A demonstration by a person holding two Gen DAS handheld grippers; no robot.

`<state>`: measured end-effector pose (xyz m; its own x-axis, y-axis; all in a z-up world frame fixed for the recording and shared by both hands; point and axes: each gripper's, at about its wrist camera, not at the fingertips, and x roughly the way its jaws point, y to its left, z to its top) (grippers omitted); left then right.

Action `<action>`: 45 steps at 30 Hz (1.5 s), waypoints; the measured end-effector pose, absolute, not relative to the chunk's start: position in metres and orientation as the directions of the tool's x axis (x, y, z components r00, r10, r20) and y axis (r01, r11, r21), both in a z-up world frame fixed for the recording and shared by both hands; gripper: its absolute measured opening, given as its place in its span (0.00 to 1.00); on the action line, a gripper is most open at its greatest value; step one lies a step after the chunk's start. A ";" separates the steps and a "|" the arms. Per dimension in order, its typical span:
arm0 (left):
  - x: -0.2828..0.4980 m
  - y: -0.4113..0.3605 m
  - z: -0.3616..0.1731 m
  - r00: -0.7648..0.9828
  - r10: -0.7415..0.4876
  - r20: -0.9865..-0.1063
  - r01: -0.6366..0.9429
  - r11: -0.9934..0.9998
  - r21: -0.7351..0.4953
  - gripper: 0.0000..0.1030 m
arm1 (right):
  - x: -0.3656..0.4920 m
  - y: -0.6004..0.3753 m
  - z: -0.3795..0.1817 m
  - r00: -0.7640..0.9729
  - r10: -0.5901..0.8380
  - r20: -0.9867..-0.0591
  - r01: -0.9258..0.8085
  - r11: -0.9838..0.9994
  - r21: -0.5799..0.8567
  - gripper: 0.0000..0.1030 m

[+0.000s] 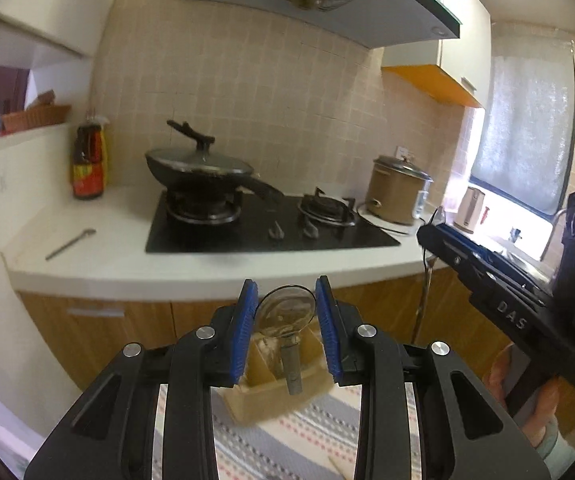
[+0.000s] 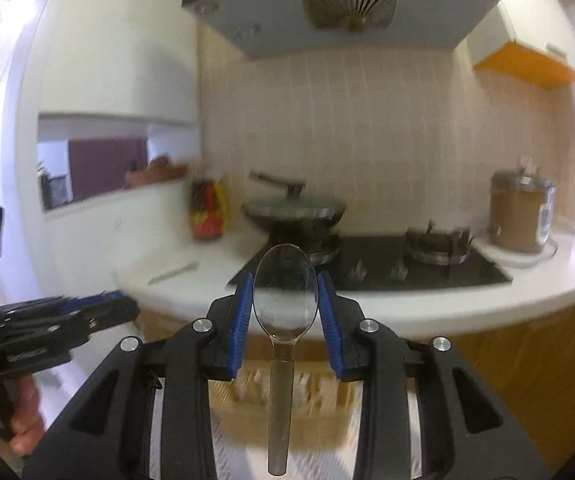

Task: Organize utensils
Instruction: 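Lift both clear spoons and carry them over the beige holder, then open both tools to drop the spoons into the holder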

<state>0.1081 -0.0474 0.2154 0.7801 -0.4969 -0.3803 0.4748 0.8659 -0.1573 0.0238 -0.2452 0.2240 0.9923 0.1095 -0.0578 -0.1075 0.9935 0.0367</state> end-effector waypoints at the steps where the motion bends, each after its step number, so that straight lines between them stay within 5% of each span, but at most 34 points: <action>1: 0.113 -0.049 0.217 0.787 -0.485 -0.382 0.467 0.872 -0.146 0.28 | 0.031 -0.245 0.224 0.994 0.107 -0.035 -0.105 0.993 0.045 0.29; 6: 0.145 -0.053 0.210 0.802 -0.431 -0.414 0.427 0.898 -0.108 0.28 | 0.068 -0.246 0.212 0.998 0.065 0.011 -0.065 0.995 0.071 0.29; 23: 0.185 -0.062 0.154 0.748 -0.412 -0.521 0.419 0.901 -0.111 0.29 | 0.117 -0.255 0.138 0.996 0.064 -0.058 -0.055 0.987 0.150 0.29; 27: 0.175 -0.058 0.156 0.744 -0.417 -0.523 0.419 0.900 -0.122 0.31 | 0.098 -0.256 0.141 0.996 0.078 -0.054 -0.068 0.985 0.158 0.40; 29: 0.166 -0.053 0.163 0.742 -0.438 -0.508 0.427 0.892 -0.144 0.42 | 0.084 -0.258 0.148 0.996 0.079 -0.041 -0.071 0.984 0.162 0.52; 36: 0.120 -0.038 0.184 0.765 -0.457 -0.454 0.436 0.886 -0.157 0.42 | 0.023 -0.259 0.168 0.995 0.087 -0.039 -0.080 0.984 0.157 0.52; 41: 0.081 -0.026 0.183 0.767 -0.455 -0.452 0.446 0.885 -0.134 0.45 | -0.013 -0.250 0.160 0.988 0.074 -0.135 -0.062 0.993 0.098 0.52; 45: 0.058 -0.015 0.162 0.740 -0.461 -0.489 0.450 0.880 -0.148 0.45 | -0.028 -0.244 0.134 0.951 0.088 -0.298 -0.065 0.994 0.085 0.52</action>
<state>0.0580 -0.0147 0.1622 0.7402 -0.4611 -0.4893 0.4504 0.8804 -0.1482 -0.0283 -0.2439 0.1338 0.9506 0.0875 -0.2978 -0.0650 0.9943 0.0849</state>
